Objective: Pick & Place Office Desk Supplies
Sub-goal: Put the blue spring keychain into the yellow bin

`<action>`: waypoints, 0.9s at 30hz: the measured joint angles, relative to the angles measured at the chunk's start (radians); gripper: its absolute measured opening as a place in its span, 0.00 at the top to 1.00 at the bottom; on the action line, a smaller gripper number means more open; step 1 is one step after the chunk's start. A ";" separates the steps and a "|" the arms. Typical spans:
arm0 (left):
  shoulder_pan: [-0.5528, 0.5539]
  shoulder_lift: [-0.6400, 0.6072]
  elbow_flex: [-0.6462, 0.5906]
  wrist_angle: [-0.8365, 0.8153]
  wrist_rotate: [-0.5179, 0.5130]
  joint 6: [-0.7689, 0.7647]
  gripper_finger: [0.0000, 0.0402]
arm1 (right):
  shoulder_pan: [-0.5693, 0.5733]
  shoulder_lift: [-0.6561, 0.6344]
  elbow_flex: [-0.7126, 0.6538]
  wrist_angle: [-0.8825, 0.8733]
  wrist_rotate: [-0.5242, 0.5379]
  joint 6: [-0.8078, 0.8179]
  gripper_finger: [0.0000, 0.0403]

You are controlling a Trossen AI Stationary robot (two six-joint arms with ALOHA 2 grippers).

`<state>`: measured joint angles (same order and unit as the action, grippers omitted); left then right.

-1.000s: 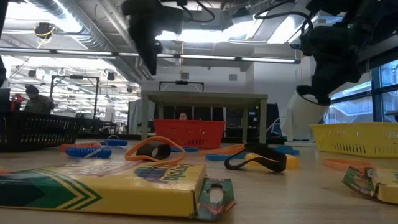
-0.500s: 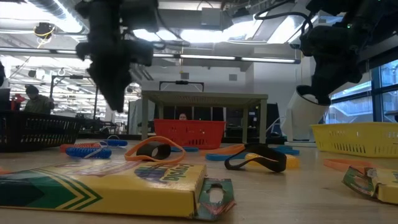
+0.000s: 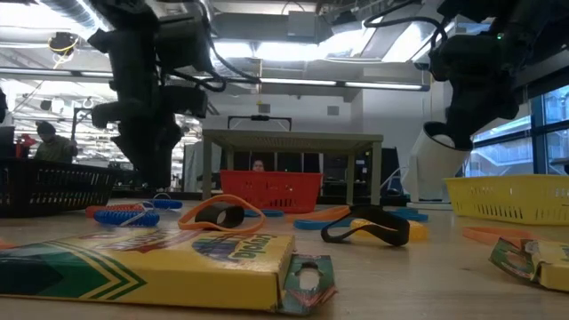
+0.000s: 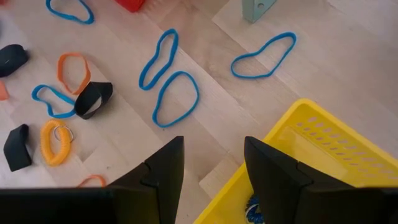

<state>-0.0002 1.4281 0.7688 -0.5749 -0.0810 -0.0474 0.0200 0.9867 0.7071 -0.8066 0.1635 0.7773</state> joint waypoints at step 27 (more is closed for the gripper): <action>0.011 0.195 -0.009 0.083 0.100 -0.021 0.96 | 0.000 0.000 0.000 0.022 0.001 0.026 0.58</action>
<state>0.0109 1.6226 0.7595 -0.4924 0.0187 -0.0681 0.0200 0.9867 0.7068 -0.7849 0.1642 0.8032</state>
